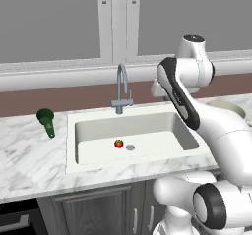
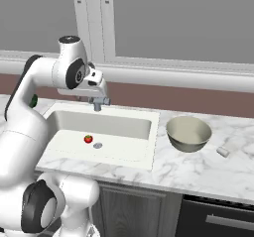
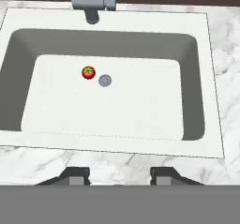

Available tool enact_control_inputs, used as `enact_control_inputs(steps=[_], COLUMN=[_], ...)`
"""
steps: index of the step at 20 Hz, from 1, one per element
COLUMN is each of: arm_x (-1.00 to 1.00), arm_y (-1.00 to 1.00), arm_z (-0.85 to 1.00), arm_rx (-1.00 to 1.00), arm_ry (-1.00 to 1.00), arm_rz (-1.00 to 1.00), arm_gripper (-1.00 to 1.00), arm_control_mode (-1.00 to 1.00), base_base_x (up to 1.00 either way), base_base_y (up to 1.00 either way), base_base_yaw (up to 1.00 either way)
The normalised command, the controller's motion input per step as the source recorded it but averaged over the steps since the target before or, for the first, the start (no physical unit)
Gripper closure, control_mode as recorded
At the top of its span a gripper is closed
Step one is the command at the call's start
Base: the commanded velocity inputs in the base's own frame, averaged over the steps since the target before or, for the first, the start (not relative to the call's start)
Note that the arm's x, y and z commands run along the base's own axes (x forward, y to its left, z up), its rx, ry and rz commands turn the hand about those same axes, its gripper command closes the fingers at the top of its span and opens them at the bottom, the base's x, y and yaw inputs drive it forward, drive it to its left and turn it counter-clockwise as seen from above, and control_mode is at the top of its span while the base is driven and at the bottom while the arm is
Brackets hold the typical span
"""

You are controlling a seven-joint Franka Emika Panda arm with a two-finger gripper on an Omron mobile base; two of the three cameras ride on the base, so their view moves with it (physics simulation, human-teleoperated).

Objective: Pick the tomato from the sink and place it in the bowl. Then pick the bowl and place it in the microwave. Then close the microwave door and press the start button.

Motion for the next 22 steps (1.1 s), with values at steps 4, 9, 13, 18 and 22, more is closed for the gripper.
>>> enact_control_inputs(steps=[4, 9, 13, 18, 22], arm_x=[-0.12, -0.70, -0.73, 0.09, 0.71], arm_y=[0.00, 0.01, 0.21, 0.47, 0.61], arm_z=[-0.14, -0.63, -0.82, -0.82, -0.64], arm_rx=[-0.04, 0.00, 0.00, -0.01, -0.05], arm_ry=[0.01, 0.02, 0.00, 0.02, 0.07], arm_rz=[0.00, 0.00, 0.00, 0.00, 0.00], arm_gripper=[-1.00, -1.00, -1.00, -1.00, -1.00], arm_control_mode=[-1.00, -1.00, -1.00, -1.00, -1.00], base_base_x=[0.00, 0.00, 0.00, 0.00, 0.00], base_base_y=[0.00, 0.00, 0.00, 0.00, 0.00], base_base_yaw=[0.00, 0.00, 0.00, 0.00, 0.00])
